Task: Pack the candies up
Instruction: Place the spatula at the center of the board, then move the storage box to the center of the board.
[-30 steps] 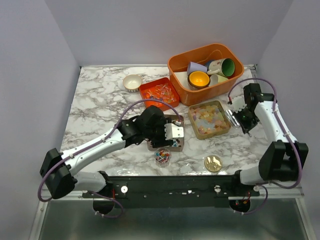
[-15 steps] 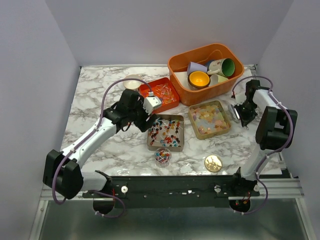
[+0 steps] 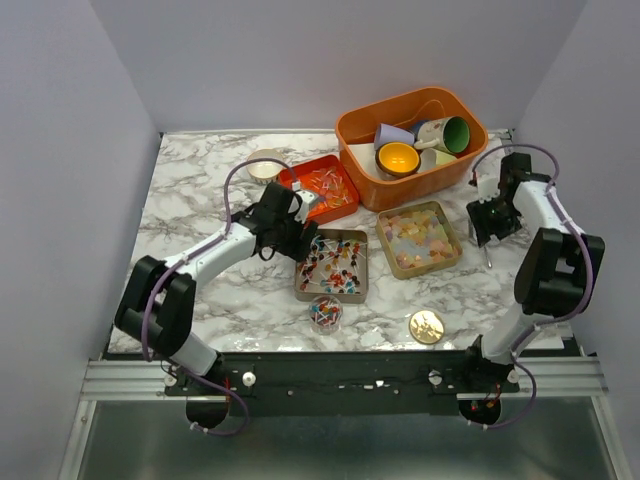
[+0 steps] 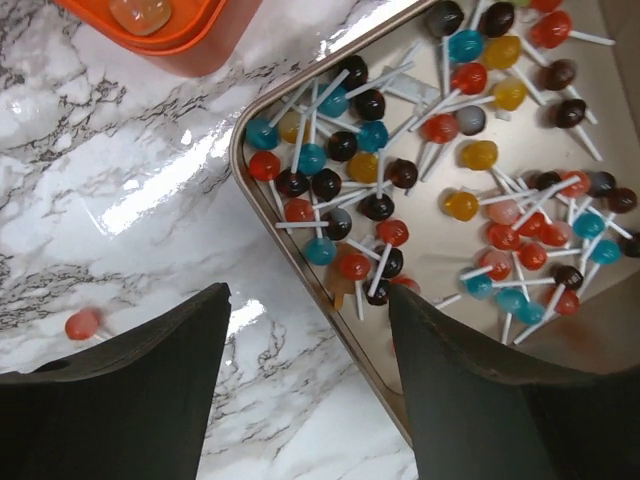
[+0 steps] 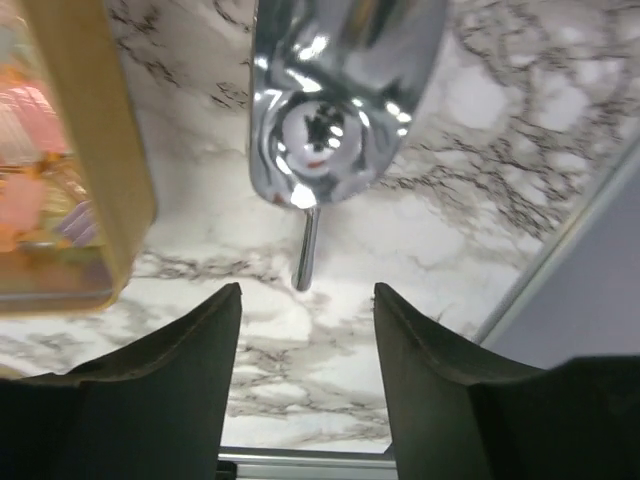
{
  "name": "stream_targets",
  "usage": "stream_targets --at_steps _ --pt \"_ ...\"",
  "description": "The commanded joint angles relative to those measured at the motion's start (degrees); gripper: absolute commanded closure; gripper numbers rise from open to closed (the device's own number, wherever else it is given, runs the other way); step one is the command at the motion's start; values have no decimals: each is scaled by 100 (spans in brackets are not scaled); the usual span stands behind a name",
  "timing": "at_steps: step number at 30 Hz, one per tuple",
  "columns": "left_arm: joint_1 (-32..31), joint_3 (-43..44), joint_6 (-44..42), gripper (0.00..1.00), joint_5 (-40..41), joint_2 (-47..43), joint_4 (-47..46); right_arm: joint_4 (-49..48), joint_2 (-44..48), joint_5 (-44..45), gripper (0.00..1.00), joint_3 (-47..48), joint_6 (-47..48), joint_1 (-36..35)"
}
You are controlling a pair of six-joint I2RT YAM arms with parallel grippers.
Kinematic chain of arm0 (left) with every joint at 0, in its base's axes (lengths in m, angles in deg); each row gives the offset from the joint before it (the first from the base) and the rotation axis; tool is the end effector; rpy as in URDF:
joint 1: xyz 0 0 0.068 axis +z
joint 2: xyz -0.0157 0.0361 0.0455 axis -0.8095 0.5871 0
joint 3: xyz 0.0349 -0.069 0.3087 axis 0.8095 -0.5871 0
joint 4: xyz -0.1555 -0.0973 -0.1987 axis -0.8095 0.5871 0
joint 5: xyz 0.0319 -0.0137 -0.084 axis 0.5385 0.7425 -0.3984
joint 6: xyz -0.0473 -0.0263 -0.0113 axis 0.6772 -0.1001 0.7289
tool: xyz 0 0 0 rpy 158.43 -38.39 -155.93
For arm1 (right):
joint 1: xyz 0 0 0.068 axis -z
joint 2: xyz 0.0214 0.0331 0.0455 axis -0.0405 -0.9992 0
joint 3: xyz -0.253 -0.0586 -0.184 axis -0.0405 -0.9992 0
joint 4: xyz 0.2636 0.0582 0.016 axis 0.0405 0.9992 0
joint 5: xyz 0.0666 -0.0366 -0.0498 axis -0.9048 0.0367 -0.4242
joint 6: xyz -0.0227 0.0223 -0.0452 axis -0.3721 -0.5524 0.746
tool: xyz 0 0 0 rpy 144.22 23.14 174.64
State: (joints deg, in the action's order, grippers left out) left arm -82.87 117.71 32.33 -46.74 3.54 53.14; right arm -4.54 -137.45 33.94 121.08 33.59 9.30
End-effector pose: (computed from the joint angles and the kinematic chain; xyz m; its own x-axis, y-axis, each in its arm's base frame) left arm 0.2795 -0.1608 0.2619 -0.7213 0.3418 -0.6025 0.5279 0.8344 -0.1587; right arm 0.3533 -0.0721 0.2516 -0.9241 -0.3234 -0.2034 -0.3074 0.9456 -0.1067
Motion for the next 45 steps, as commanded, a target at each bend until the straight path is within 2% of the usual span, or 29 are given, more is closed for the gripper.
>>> stream_targets --at_steps 1,3,6,7,10,12,18,26,33,34,36,38,40,43,44,45 --pt "17 207 484 32 506 422 -248 476 937 -721 35 478 -321 60" --pt "17 242 536 37 602 502 -283 476 1332 -1011 34 452 -304 60" --pt "78 295 633 53 637 625 -301 450 1693 -1530 34 215 -154 60" --pt "96 304 764 68 673 642 -301 424 1886 -1600 34 49 -137 60" --pt "175 339 958 92 848 651 -248 563 1993 -1785 34 -111 -189 60" --pt "236 339 1064 99 892 634 -187 669 1993 -1873 34 -216 -224 60" --pt "473 181 1230 100 1112 476 -134 722 1967 -2128 34 -217 -365 60" --pt "1219 128 1740 100 1209 554 -160 863 1905 -2347 34 47 -304 51" --pt "1370 268 2066 100 1209 660 -205 968 2020 -2568 34 39 -119 -45" --pt "1379 286 2083 76 1200 599 -135 986 2002 -2568 34 56 -119 -54" --pt "1414 295 2031 50 1043 494 -64 995 1967 -2594 34 100 -137 -63" --pt "1475 304 1864 34 667 231 59 986 1949 -2603 34 126 -154 -81" --pt "1493 251 1408 29 201 -102 77 995 1940 -2621 34 170 -154 -89" --pt "1484 321 751 10 -441 -533 374 1030 1958 -2621 34 214 -146 -98" --pt "1484 304 521 1 -774 -657 384 1039 1967 -2629 34 223 -137 -98" --pt "1484 191 293 1 -1465 -780 393 1056 1976 -2629 34 223 -128 -98"
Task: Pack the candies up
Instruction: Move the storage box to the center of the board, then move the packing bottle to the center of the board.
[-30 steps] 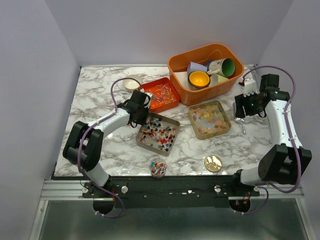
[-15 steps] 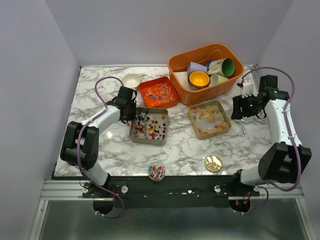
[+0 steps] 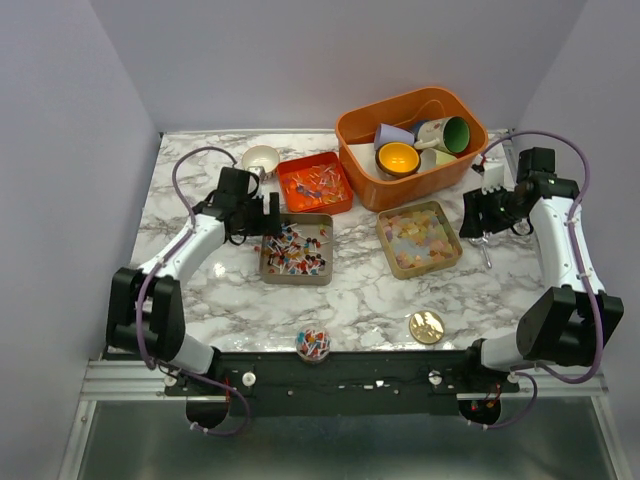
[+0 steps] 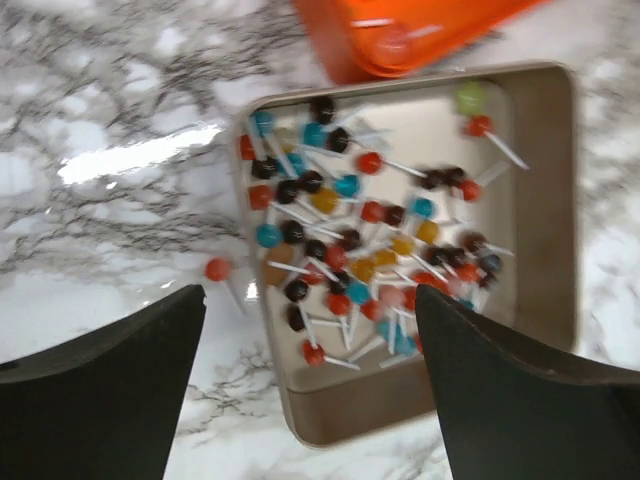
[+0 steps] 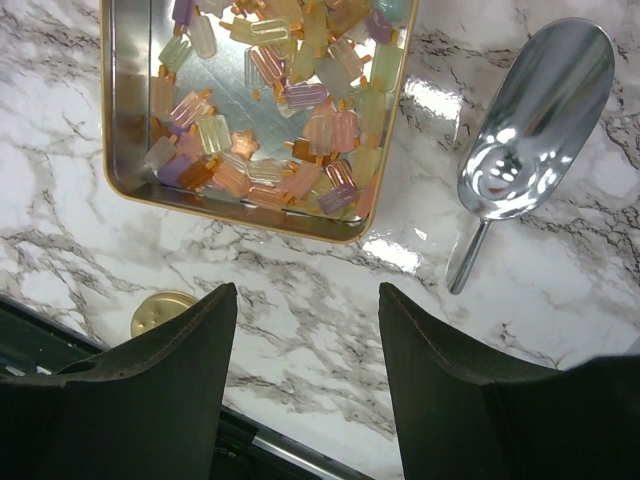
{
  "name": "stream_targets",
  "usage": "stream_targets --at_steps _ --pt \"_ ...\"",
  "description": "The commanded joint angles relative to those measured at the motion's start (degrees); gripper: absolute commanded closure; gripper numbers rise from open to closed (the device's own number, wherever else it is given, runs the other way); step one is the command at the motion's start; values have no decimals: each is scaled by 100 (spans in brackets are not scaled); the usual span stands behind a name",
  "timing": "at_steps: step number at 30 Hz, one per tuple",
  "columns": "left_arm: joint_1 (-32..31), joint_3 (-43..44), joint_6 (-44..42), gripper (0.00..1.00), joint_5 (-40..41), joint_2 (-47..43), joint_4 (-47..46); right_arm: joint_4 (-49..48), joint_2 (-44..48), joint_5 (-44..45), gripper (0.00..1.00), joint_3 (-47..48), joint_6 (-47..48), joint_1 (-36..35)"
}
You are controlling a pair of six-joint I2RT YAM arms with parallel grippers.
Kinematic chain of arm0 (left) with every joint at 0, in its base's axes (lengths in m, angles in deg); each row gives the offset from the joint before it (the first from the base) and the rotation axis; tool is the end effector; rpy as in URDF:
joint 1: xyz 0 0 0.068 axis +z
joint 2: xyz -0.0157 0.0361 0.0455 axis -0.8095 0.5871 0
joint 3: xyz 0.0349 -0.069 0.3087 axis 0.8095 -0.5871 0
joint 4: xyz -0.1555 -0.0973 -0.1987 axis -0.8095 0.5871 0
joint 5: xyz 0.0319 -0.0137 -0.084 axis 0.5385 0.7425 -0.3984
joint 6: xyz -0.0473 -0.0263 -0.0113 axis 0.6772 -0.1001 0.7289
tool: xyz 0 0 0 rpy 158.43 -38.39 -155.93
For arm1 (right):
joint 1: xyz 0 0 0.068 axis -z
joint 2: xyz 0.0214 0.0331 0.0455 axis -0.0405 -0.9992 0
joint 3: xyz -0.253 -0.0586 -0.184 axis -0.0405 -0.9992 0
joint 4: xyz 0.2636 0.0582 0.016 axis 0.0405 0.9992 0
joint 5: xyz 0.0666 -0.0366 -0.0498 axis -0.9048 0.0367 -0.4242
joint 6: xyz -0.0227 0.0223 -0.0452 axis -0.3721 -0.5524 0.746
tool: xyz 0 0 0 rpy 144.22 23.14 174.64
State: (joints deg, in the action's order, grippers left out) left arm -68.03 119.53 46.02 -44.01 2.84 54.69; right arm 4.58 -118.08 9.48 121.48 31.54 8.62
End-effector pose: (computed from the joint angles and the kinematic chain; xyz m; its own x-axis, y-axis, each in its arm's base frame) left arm 0.3126 -0.0823 0.2737 -0.8159 -0.0875 -0.5715 0.0815 0.9612 -0.2635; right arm 0.2769 -0.0372 0.3538 -0.7930 -0.2819 -0.5401 -0.4204 0.8948 0.1501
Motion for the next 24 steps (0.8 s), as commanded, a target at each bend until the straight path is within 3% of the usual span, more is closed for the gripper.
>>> stream_targets --at_steps 1,3,6,10,12,15,20,24 --pt "0 -70 -1530 1 -2084 -1033 256 145 74 -184 34 175 95 -30" --pt "-105 -333 -1989 1 -2977 -1360 264 180 100 -184 34 166 104 -39" --pt "-682 -396 -3420 1 -3492 -1695 1149 224 179 -227 34 131 139 -39" --pt "-1578 -607 -4723 2 -3722 -2011 2292 241 311 -263 34 43 148 -39" --pt "-1905 -616 -5328 8 -3731 -1977 2583 259 399 -280 34 -27 148 -39" --pt "-2512 -694 -5402 23 -3468 -1828 2726 268 522 -298 34 -158 165 -39" --pt "-3443 -1081 -4964 32 -2994 -1828 1997 268 663 -289 34 -352 192 -39" --pt "-3752 -1336 -4611 43 -2467 -1705 1434 268 795 -271 34 -457 201 -39"
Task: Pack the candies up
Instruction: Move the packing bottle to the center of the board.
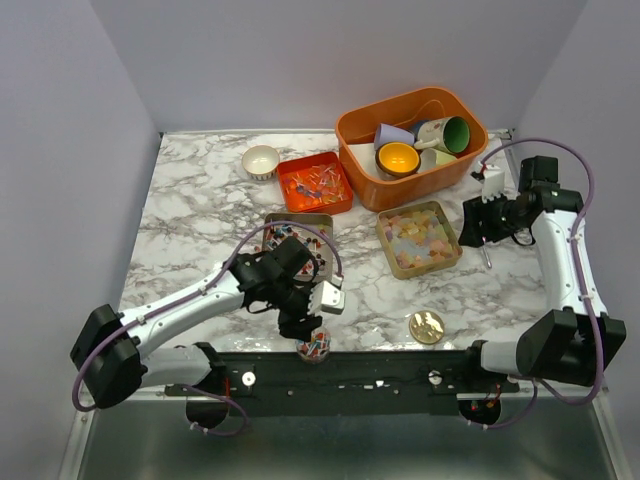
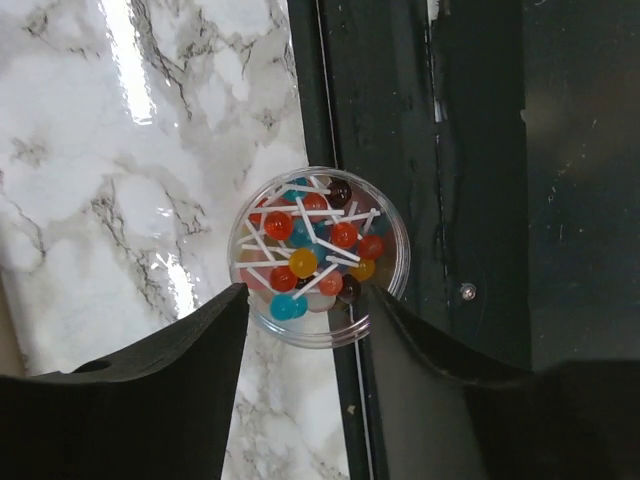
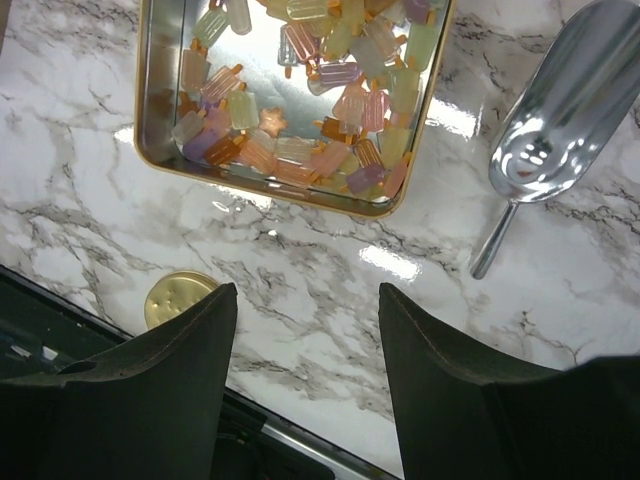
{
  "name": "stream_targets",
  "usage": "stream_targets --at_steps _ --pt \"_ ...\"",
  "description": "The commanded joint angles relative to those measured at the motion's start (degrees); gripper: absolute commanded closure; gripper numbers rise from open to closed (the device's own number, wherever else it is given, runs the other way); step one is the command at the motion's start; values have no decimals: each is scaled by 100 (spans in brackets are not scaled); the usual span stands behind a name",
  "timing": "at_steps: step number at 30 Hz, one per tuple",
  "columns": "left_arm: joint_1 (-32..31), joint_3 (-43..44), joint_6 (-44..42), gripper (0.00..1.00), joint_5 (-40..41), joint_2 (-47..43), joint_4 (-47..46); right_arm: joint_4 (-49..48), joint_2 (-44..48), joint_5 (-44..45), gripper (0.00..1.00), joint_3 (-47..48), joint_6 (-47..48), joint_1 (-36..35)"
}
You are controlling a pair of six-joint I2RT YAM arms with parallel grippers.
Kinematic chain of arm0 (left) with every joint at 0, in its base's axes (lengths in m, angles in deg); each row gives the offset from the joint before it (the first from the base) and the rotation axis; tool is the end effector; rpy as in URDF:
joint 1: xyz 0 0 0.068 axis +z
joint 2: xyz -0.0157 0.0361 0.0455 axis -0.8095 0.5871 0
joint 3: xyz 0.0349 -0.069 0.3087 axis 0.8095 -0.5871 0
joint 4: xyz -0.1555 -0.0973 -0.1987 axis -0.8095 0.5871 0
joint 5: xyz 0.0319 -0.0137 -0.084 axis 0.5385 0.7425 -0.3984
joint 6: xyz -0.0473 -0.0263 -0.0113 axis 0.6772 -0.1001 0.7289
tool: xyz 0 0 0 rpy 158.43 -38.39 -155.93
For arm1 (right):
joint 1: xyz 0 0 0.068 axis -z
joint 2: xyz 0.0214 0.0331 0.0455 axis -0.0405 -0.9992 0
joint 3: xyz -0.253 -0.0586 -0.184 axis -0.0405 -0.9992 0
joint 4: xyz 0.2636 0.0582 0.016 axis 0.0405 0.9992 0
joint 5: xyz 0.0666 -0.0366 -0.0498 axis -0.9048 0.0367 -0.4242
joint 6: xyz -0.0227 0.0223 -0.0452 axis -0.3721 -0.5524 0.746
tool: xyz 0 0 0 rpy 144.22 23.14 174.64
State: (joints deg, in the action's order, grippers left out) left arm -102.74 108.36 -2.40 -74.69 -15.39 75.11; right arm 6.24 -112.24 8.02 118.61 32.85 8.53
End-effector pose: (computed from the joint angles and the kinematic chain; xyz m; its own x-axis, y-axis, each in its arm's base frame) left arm 0.1201 -0.1712 0.2767 -0.1012 0.7523 -0.6510 0.9674 -0.0783 -0.2408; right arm 0.2467 -0.0300 0.3625 -0.7646 -0.3015 -0.5697 -0.4529 0.8801 0.1421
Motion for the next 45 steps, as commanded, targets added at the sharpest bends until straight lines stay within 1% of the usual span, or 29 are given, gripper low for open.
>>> stream_targets --at_steps 1,2,5,7,12,16,20,22,24,25,26,31,33,34,36,37,38,39,40,41,43,44,45 --pt "-325 -237 265 46 690 136 -799 93 272 -125 34 -189 69 -31" --pt "-361 -255 352 50 761 197 -906 102 308 -125 34 -241 69 -31" --pt "-422 -237 528 57 1042 372 -1301 119 457 -134 34 -338 69 -31" --pt "-466 -158 582 60 1112 461 -1425 146 536 -134 34 -391 69 -31" --pt "-554 -62 529 64 1131 698 -1505 163 756 -81 34 -602 113 -22" --pt "-607 -70 319 65 1043 804 -1417 154 748 -107 34 -646 96 -31" --pt "-616 -70 222 72 920 874 -1311 146 660 -99 34 -576 96 -30" --pt "-624 -53 178 73 832 918 -1259 137 598 -90 34 -541 87 -31" --pt "-625 0 151 83 823 962 -1258 137 537 -107 34 -479 78 -31" --pt "-625 18 134 85 814 971 -1276 119 519 -99 34 -453 78 -31" --pt "-625 53 134 94 814 1006 -1267 119 475 -107 34 -435 78 -22" --pt "-625 316 151 96 875 1164 -1538 154 466 -11 35 -391 192 -30" --pt "-625 517 239 98 1016 1339 -1645 242 536 -19 35 -435 429 -31" --pt "-625 597 317 99 1060 1410 -1767 268 589 -89 35 -496 586 -31" --pt "-625 746 379 100 1244 1629 -1899 295 790 -387 35 -689 1350 -31" --pt "-625 921 502 100 1323 1708 -2048 295 1061 -519 34 -986 1692 -31" --pt "-625 1010 538 100 1420 1857 -2110 304 1247 -651 34 -1163 2470 -31" --pt "-625 1089 564 100 1551 1928 -2163 295 1422 -905 33 -1347 2852 -31" --pt "-625 1238 616 100 1657 2007 -2329 269 1772 -1020 29 -1558 3221 -31" --pt "-625 1318 748 100 1719 2173 -2374 234 1932 -1117 24 -1934 3842 -31" --pt "-625 1554 828 100 1965 2341 -2453 207 2222 -1372 13 -2323 4452 -65" --pt "-625 1617 871 100 2018 2499 -2480 285 2415 -1434 11 -2681 5186 -100" --pt "-625 1670 907 100 2062 2561 -2480 495 2487 -1417 11 -2833 5585 -249"
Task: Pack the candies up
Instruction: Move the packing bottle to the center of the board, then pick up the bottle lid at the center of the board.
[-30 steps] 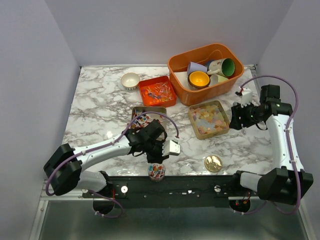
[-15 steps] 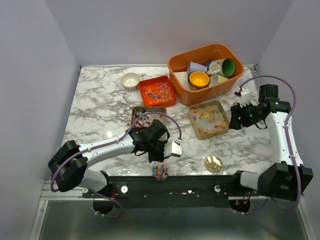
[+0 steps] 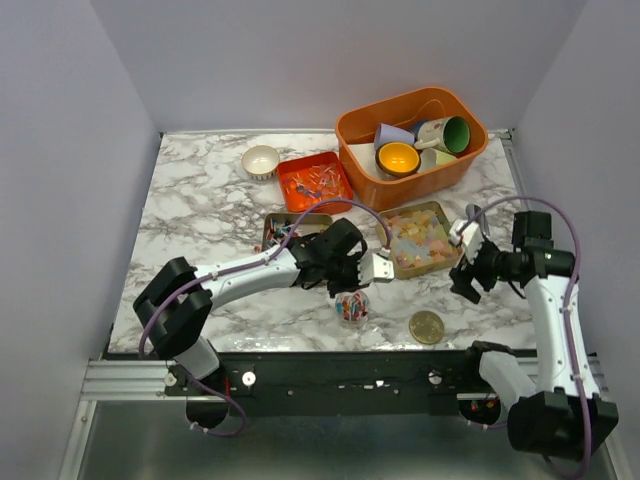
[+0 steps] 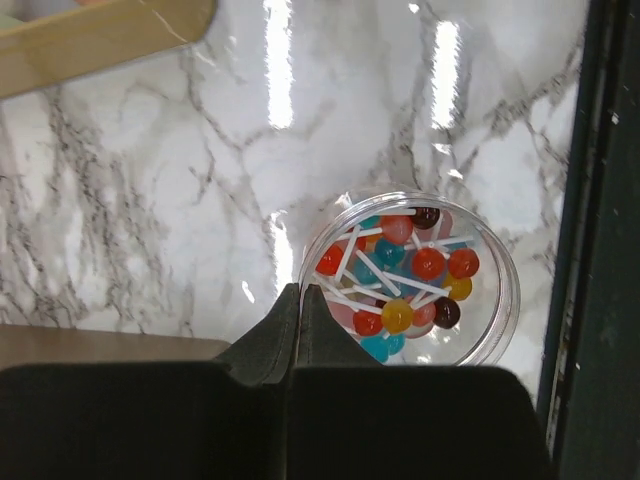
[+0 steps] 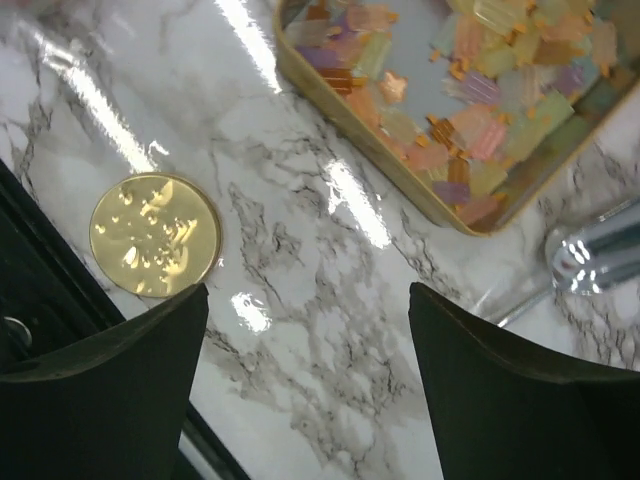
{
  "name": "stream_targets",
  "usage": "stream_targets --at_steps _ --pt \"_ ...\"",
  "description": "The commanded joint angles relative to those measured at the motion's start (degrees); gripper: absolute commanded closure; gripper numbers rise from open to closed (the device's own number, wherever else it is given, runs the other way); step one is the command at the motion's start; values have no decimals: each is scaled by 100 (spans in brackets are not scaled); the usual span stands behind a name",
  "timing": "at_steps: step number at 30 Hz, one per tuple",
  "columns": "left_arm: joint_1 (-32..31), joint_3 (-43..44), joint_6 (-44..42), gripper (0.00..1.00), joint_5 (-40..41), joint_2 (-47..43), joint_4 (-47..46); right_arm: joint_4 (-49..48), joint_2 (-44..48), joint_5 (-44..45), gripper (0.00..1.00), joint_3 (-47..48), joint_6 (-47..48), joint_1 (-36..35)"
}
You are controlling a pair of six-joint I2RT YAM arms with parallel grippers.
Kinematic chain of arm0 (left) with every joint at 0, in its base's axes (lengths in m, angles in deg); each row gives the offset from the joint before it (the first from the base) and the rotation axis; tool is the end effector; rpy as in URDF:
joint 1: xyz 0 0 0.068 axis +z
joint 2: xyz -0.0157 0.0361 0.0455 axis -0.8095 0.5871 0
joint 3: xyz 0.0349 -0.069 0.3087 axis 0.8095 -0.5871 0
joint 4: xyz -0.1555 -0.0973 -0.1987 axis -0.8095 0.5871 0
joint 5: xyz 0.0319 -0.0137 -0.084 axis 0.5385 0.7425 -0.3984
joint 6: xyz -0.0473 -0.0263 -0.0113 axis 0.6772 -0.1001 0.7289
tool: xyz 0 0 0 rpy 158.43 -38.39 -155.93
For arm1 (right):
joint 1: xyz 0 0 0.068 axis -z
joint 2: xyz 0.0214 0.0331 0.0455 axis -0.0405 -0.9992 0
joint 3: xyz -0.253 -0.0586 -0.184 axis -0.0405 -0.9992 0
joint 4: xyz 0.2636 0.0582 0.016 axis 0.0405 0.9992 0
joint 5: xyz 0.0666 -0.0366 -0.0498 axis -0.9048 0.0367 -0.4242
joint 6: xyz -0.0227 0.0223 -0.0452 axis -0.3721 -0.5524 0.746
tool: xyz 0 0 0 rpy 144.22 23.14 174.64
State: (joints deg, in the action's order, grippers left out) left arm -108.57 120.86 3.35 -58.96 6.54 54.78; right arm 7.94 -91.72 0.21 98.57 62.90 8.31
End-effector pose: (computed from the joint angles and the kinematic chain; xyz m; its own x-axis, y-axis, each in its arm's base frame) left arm 0.1833 -0.2810 0.2630 -0.0316 0.7510 -0.6595 0.9993 0.0357 -0.0072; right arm 0.1450 -0.0055 0.3204 -0.3926 -0.6503 -0.6503 -0.8107 0.5786 -0.0892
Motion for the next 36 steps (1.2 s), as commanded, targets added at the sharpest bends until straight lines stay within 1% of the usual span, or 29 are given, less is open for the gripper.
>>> stream_targets --at_steps 1,2,3,4,5,7,8,10,11,13,14,19,21,23,25,28,36 --pt "-41 489 332 99 523 413 -430 422 488 -593 11 -969 2975 -315" --pt "-41 490 341 93 532 466 -430 484 566 -532 11 -1127 3588 -412" --pt "-41 490 393 86 550 475 -430 511 602 -392 11 -1381 3829 -491" --pt "-24 481 429 81 550 475 -412 503 628 -338 11 -1514 4058 -631" --pt "-15 490 446 72 541 458 -377 459 655 -303 10 -1620 4434 -667" --pt "12 490 595 56 471 414 -403 423 699 -268 9 -1893 4893 -746" --pt "64 481 665 46 419 326 -430 458 699 -259 8 -1963 5408 -773" --pt "108 507 832 39 366 264 -465 459 682 -198 7 -2200 5851 -834" --pt "169 551 894 34 374 203 -456 424 673 -189 7 -2271 6132 -852" --pt "249 674 1061 29 392 150 -465 397 577 -189 6 -2350 6388 -879" --pt "301 710 1253 24 366 72 -491 432 515 -206 6 -2368 6572 -887" --pt "828 885 1983 2 365 -131 -623 424 120 -171 6 -2324 6688 -1019" --pt "995 991 2203 1 313 -105 -518 362 -117 -127 6 -2281 6688 -1054" --pt "1180 1044 2248 1 138 -131 -465 301 -276 -39 6 -2237 6636 -1046" --pt "1338 913 2309 1 -12 -219 -639 109 -487 -13 6 -2184 6478 -1291" --pt "1444 815 2520 1 14 -316 -790 -278 -742 101 6 -2175 6021 -1580" --pt "1532 771 2591 1 -39 -333 -887 -526 -1349 198 6 -1859 5142 -2135"
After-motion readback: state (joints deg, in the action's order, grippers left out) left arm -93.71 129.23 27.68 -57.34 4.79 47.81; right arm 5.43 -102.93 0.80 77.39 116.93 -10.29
